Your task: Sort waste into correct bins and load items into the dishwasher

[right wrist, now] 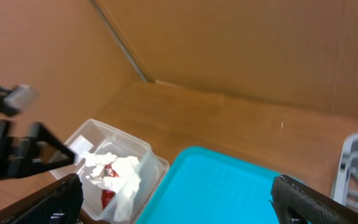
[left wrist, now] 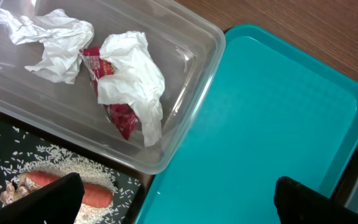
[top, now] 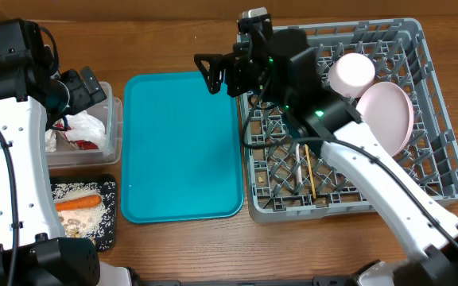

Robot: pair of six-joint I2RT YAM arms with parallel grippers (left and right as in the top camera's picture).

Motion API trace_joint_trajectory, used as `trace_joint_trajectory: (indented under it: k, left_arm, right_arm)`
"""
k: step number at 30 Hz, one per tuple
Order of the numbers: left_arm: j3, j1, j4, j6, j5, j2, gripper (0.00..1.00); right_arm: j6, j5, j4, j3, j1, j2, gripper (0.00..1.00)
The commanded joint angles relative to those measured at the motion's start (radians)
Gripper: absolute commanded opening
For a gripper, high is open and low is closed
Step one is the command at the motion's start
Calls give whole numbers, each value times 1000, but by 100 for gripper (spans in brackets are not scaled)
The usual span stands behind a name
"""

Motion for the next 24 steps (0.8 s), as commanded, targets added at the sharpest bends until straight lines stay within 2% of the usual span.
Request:
trace_joint_trajectory:
  k: [1,9,18,24]
  left_arm:
    - [23,-2,2,-10,0,-13,100]
    - [23,-2,2,-10,0,-13,100]
    - [23,-2,2,-10,0,-13,100]
    - [23,-2,2,-10,0,-13,100]
  right_arm:
    - [-64,56,-22,9,-12,-167,100]
    - [-242,233,-202,9,-90,-496,100]
    - [-243,245,-510,6,-347,-811,100]
    - [-243,245,-592,-81,-450,-1001,100]
